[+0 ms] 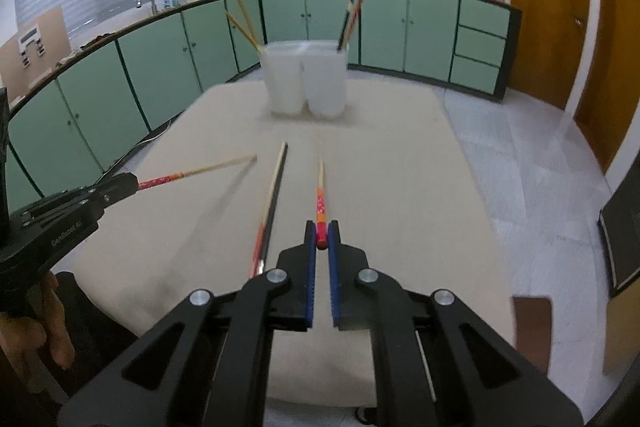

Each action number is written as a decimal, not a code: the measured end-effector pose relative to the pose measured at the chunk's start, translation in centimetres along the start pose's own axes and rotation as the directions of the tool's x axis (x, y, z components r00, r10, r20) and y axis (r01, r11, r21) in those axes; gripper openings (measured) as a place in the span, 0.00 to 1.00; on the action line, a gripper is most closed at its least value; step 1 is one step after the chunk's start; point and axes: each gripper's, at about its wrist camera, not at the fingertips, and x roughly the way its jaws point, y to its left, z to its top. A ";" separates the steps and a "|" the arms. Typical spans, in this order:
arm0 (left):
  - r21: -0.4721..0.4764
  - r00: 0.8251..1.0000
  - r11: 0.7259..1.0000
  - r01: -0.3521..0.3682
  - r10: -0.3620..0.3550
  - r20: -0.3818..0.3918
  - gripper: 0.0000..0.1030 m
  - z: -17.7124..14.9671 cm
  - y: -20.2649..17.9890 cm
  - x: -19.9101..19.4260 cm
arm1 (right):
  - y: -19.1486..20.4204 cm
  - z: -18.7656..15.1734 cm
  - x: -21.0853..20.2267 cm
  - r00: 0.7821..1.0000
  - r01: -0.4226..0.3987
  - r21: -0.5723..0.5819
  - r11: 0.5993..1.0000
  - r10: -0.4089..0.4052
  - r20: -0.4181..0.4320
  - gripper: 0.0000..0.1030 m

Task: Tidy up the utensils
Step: 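Lift both chopsticks and carry them over the white holder with both tools, then drop the chopstick into the holder with the left tool while the right tool drops its own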

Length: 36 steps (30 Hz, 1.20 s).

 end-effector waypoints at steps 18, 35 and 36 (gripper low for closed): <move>0.124 0.997 0.990 0.071 -0.072 0.004 0.06 11.9 -0.1 -0.5 | -0.4 14.7 -0.1 0.986 -0.071 -0.126 0.990 0.050 -0.162 0.05; 0.189 0.994 0.979 0.073 -0.088 0.070 0.06 22.2 -3.2 -0.8 | -0.7 26.2 -2.5 0.989 -0.087 -0.118 0.989 0.071 -0.130 0.05; 0.187 0.993 0.980 0.070 -0.087 0.085 0.06 23.2 -3.3 -1.0 | -0.7 27.2 -2.6 0.990 -0.085 -0.111 0.990 0.072 -0.119 0.05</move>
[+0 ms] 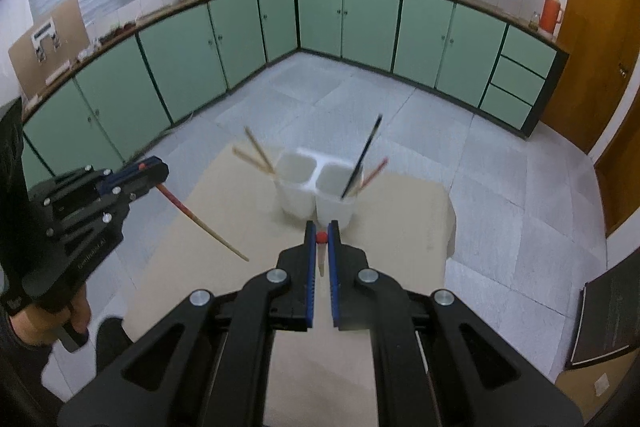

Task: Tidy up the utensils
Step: 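Drop the chopstick into the holder with the left tool while the right tool drops its own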

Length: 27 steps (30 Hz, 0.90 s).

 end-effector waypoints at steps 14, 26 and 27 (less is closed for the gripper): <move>-0.041 0.988 0.998 -0.054 0.060 0.141 0.06 10.0 1.8 3.6 | -2.3 9.4 2.2 0.996 0.047 0.054 0.997 -0.051 0.075 0.05; -0.088 0.998 0.995 -0.055 0.055 -0.004 0.06 6.0 3.6 15.5 | -5.2 8.1 14.3 0.997 0.061 0.092 0.994 -0.056 -0.058 0.05; -0.091 0.998 0.995 -0.053 0.051 -0.023 0.06 5.5 3.8 16.1 | -5.2 7.9 14.7 0.997 0.058 0.089 0.994 -0.052 -0.064 0.06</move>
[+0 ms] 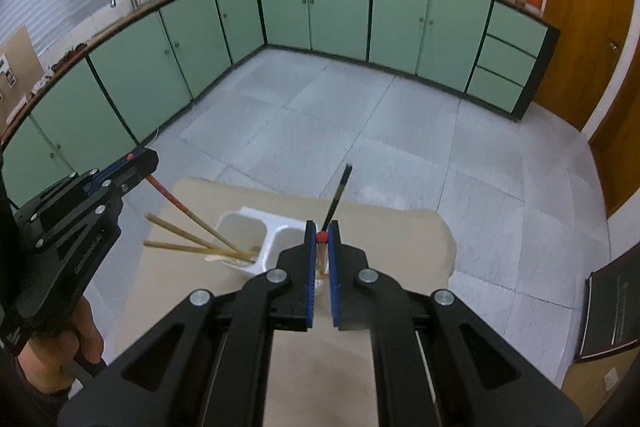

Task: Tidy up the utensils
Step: 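Drop the chopstick into the holder with the left tool while the right tool drops its own, then move both tools back to the table and close the right tool on the black chopstick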

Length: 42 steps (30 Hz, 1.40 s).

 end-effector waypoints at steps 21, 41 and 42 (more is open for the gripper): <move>0.011 0.991 0.995 -0.099 0.098 0.093 0.62 -11.2 3.8 -14.3 | 1.2 -23.2 -6.0 0.971 -0.081 0.009 0.997 0.077 0.225 0.41; -0.132 0.994 0.986 -0.101 0.096 -0.046 0.63 -31.0 4.7 -16.5 | 9.6 -41.7 3.2 0.992 -0.071 -0.117 0.991 0.082 0.097 0.23; -0.130 0.994 0.986 -0.101 0.095 -0.048 0.63 -31.2 4.6 -16.5 | 9.3 -41.7 3.1 0.992 -0.074 -0.107 0.991 0.084 0.096 0.18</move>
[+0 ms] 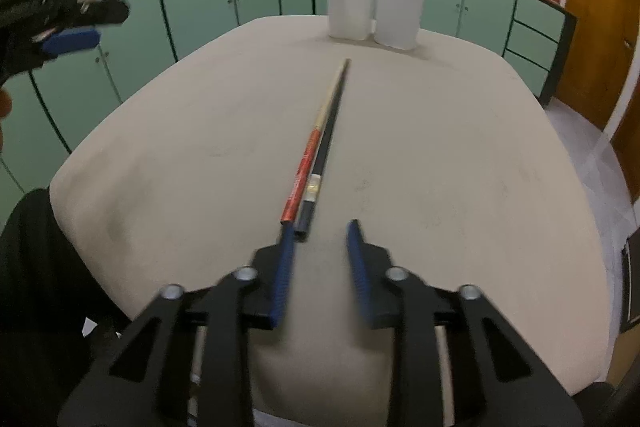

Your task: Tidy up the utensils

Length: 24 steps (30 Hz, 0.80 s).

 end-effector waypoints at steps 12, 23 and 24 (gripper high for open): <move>0.004 0.999 1.000 0.008 -0.008 -0.042 0.63 -0.9 -0.5 1.5 | -1.3 -0.1 0.3 1.000 -0.001 -0.010 1.000 0.001 0.012 0.13; 0.005 0.997 1.000 0.029 -0.028 -0.070 0.63 -1.9 -2.0 2.7 | -6.5 -1.1 -1.0 0.989 0.144 0.165 0.976 -0.148 0.012 0.06; 0.004 0.996 0.999 0.036 -0.036 -0.076 0.63 -2.2 -2.6 3.1 | -6.8 -1.2 -1.0 0.989 0.146 0.174 0.974 -0.150 0.009 0.06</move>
